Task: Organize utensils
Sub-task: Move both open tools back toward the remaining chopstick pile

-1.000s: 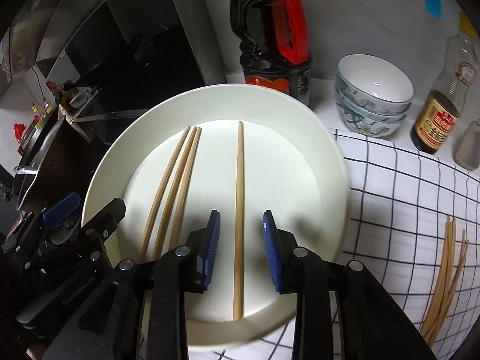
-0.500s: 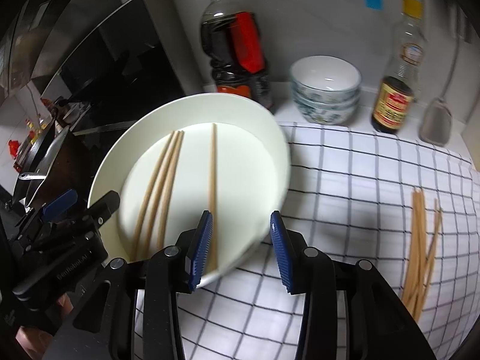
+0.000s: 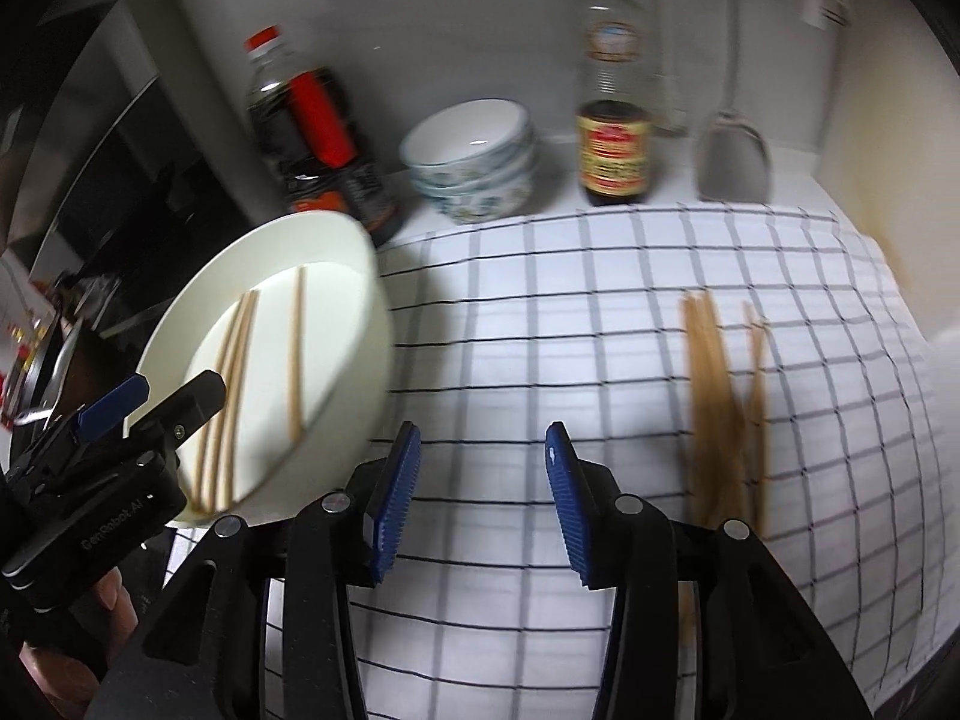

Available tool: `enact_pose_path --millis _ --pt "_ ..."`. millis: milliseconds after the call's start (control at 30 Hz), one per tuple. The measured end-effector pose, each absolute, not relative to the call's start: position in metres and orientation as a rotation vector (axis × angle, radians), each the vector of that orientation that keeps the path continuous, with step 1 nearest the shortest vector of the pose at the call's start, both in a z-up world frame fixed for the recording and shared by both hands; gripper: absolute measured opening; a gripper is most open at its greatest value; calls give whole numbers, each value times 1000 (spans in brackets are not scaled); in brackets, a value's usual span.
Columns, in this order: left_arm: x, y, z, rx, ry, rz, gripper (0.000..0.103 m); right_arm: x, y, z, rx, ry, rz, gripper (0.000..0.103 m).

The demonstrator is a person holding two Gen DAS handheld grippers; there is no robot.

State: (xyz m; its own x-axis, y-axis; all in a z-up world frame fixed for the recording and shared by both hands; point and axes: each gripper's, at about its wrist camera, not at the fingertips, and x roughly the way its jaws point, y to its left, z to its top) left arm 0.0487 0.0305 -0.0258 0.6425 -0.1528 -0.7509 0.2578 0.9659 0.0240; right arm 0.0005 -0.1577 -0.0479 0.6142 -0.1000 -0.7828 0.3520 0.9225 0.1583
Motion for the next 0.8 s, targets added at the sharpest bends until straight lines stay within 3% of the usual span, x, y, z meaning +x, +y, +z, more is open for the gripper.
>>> enact_pose_path --millis 800 --pt "37 -77 -41 210 861 -390 80 -63 -255 -73 392 880 -426 42"
